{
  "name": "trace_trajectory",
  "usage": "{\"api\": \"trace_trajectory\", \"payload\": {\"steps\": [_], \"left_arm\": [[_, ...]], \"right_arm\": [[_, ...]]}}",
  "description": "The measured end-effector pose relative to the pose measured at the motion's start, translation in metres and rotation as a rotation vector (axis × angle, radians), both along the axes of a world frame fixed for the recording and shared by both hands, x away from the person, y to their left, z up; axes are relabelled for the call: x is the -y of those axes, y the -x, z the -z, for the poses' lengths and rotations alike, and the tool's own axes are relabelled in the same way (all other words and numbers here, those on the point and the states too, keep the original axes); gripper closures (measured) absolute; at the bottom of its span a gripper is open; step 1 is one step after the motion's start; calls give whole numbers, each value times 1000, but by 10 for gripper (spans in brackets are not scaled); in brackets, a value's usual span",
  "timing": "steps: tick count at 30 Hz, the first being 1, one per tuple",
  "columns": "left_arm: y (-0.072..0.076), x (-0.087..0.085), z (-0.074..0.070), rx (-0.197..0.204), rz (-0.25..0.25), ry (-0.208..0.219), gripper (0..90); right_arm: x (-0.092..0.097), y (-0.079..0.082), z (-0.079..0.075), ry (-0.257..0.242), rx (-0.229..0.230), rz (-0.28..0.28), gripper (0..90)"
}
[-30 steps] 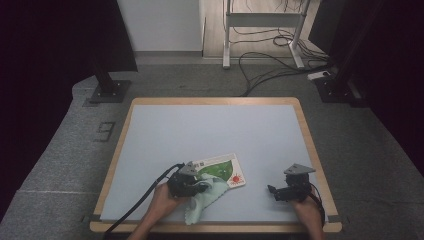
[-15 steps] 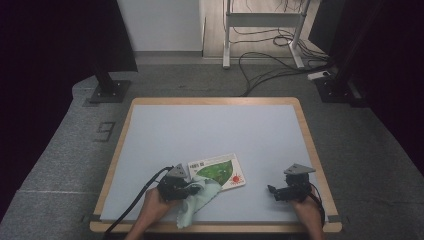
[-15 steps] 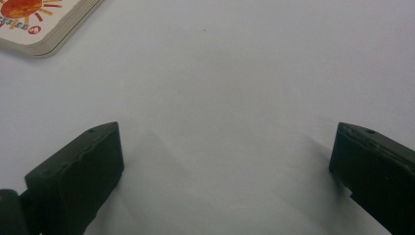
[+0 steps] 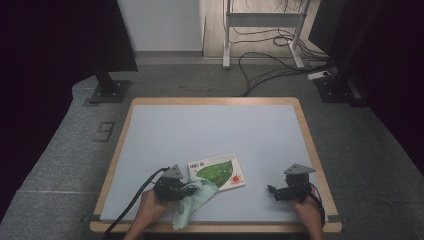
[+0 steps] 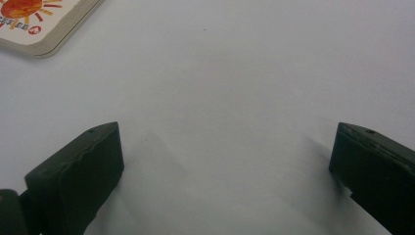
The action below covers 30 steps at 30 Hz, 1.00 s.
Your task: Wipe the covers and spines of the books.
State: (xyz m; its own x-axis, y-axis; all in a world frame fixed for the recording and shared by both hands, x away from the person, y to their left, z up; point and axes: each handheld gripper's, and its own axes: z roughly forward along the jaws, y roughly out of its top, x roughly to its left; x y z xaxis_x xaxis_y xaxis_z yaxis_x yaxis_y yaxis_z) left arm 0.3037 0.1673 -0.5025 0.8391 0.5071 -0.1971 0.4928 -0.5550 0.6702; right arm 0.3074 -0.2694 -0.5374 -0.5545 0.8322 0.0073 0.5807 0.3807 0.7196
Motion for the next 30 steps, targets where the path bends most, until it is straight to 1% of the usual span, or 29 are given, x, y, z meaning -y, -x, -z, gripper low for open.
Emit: {"api": "trace_trajectory", "payload": {"steps": [2, 6, 11, 16, 18, 22, 25, 30], "left_arm": [[0, -3, -3, 7, -6, 3, 768], [-3, -13, -12, 22, -43, 14, 767], [-6, -29, -26, 48, -92, 40, 766], [-8, -46, -40, 86, -141, 40, 766], [-11, -54, -44, 93, -164, 42, 767], [-18, -70, -51, 109, -217, 35, 767], [-22, -78, -54, 115, -249, 30, 767], [-30, -92, -56, 131, -306, -5, 765]], "right_arm": [[0, 0, 0, 0, 0, 0, 0], [0, 0, 0, 0, 0, 0, 0], [0, 0, 0, 0, 0, 0, 0], [0, 0, 0, 0, 0, 0, 0], [0, 0, 0, 0, 0, 0, 0], [0, 0, 0, 0, 0, 0, 0], [0, 0, 0, 0, 0, 0, 0], [0, 0, 0, 0, 0, 0, 0]]}}
